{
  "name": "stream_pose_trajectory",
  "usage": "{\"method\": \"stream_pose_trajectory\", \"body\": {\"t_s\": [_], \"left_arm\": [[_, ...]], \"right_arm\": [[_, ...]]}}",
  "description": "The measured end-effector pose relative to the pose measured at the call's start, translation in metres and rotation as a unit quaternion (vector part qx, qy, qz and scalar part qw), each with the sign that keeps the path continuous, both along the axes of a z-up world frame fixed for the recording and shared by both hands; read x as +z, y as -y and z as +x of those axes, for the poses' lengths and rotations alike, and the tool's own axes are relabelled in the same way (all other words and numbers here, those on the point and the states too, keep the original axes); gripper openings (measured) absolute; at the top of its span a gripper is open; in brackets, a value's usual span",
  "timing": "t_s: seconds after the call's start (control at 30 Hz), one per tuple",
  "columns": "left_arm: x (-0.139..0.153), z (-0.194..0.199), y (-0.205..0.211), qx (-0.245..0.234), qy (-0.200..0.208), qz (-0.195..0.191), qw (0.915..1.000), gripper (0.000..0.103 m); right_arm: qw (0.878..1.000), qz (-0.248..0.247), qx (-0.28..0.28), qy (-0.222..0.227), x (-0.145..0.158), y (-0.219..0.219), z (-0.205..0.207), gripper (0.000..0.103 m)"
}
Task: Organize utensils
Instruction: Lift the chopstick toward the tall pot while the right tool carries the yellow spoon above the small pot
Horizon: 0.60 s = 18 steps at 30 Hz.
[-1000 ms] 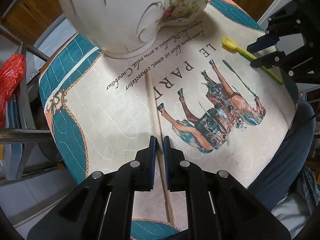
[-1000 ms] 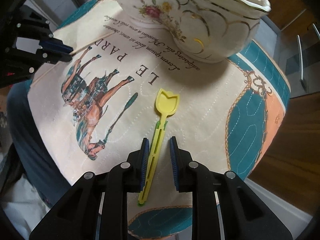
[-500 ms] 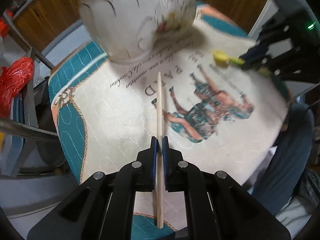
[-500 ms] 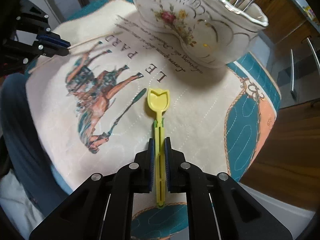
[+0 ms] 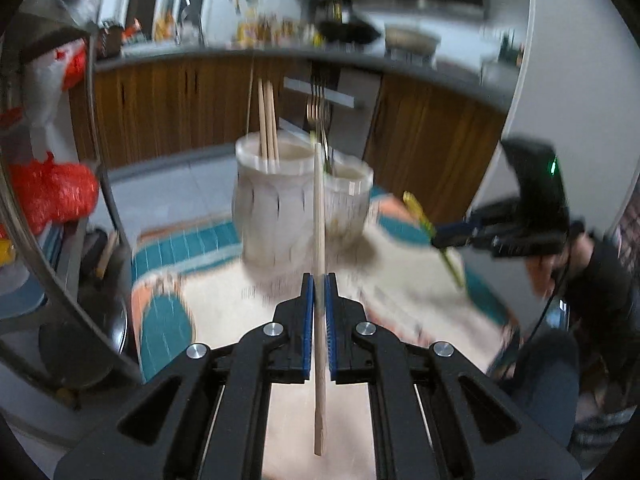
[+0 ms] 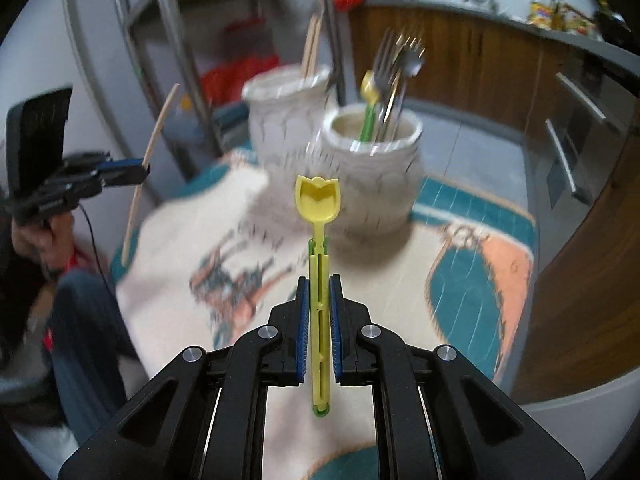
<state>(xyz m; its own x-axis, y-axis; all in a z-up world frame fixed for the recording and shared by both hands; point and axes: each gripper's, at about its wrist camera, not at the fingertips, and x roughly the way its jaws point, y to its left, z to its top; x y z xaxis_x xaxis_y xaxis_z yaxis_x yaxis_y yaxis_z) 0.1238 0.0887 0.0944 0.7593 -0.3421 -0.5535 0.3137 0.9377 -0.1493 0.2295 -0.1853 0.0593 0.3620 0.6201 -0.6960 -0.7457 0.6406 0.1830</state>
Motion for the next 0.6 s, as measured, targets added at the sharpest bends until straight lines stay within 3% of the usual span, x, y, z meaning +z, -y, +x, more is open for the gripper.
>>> {"method": "stream_pose_trajectory", "body": {"t_s": [0.23,0.43,0.6], "left_arm": [[0.029,0.02,0.004,0.024,0.103,-0.045,0.9934,0.005],[0.046,0.054,0.002,0.046,0.171,-0.094,0.9798,0.005],[0.059,0.071,-0.001,0.064,0.212,-0.11,0.9688,0.005]], "right_arm": [[0.994,0.085,-0.04,0.062,0.025,0.0,0.01,0.01],[0.981,0.152,-0.064,0.102,0.043,-0.003,0.027,0.01],[0.968,0.196,-0.081,0.133,0.049,-0.007,0.045,0.01]]}}
